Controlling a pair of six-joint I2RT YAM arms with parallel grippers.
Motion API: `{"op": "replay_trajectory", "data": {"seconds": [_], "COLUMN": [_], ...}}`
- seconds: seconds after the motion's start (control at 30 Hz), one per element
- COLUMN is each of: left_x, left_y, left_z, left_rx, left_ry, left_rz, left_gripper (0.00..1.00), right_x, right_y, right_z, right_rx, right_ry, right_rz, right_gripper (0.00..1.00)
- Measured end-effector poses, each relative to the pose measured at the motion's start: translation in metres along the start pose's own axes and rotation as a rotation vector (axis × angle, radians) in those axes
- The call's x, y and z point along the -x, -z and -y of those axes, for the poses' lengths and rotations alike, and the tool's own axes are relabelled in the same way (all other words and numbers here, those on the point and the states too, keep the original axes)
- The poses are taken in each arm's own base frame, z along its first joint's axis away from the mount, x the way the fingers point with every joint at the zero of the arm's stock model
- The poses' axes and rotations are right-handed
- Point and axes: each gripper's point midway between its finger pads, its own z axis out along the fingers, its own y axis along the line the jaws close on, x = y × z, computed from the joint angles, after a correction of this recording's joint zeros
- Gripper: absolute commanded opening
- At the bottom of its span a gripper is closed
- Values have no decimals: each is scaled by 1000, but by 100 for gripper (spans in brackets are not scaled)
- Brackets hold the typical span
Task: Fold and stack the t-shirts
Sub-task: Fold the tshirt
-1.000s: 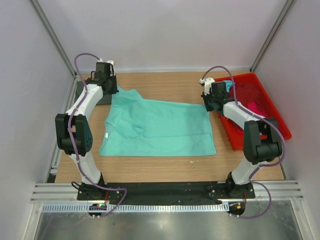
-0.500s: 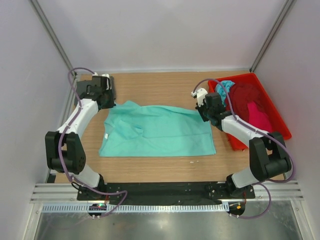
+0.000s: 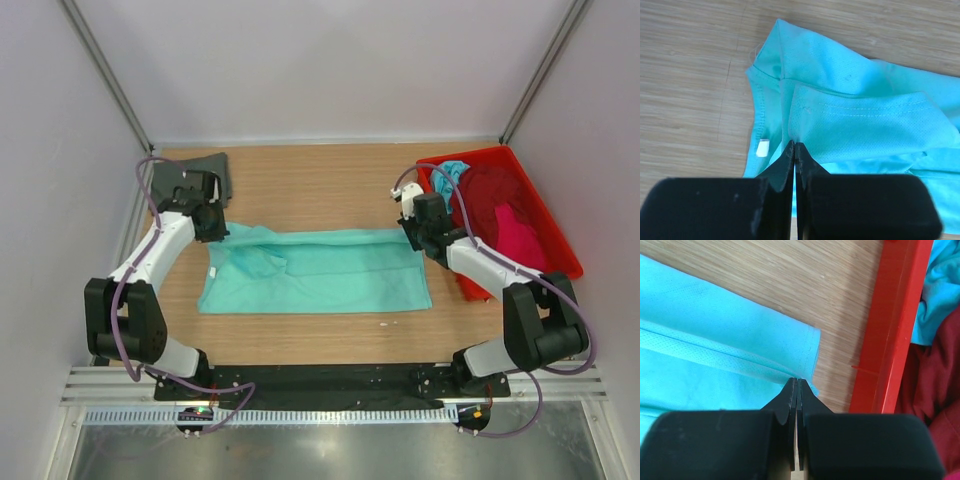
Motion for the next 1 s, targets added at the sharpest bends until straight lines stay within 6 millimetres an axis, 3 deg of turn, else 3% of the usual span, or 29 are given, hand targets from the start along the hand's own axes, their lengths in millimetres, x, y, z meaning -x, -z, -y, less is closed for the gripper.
{"op": "replay_trajectory", "data": {"seconds": [0.23, 0.57, 0.67, 0.73, 0.77, 0.9, 1.0], "left_x": [-15, -46, -54, -59, -63, -76, -83], "left_y": [2, 1, 1, 0, -2, -4, 1], "left_z": [-6, -9, -11, -11, -11, -9, -9], "left_rx": [32, 54, 63, 67, 71, 86, 100], "left_ry": [4, 25, 28, 29, 31, 22, 15], "left_rz": [-48, -141, -167, -185, -198, -257, -277], "left_gripper": [0, 0, 0, 1, 2, 30, 38], "right_x": [-10, -22, -27, -31, -32, -42, -49], "right_y": [15, 20, 22, 23, 23, 27, 32], "right_z": [-2, -15, -19, -21, -22, -23, -23], "right_rx": [-1, 21, 24, 24, 23, 14, 11], "right_ry": [-41, -64, -59, -55, -52, -48, -54], "right_rz": [-5, -52, -66, -82, -88, -131, -179], "right_gripper": [1, 1, 3, 10, 12, 23, 27]}}
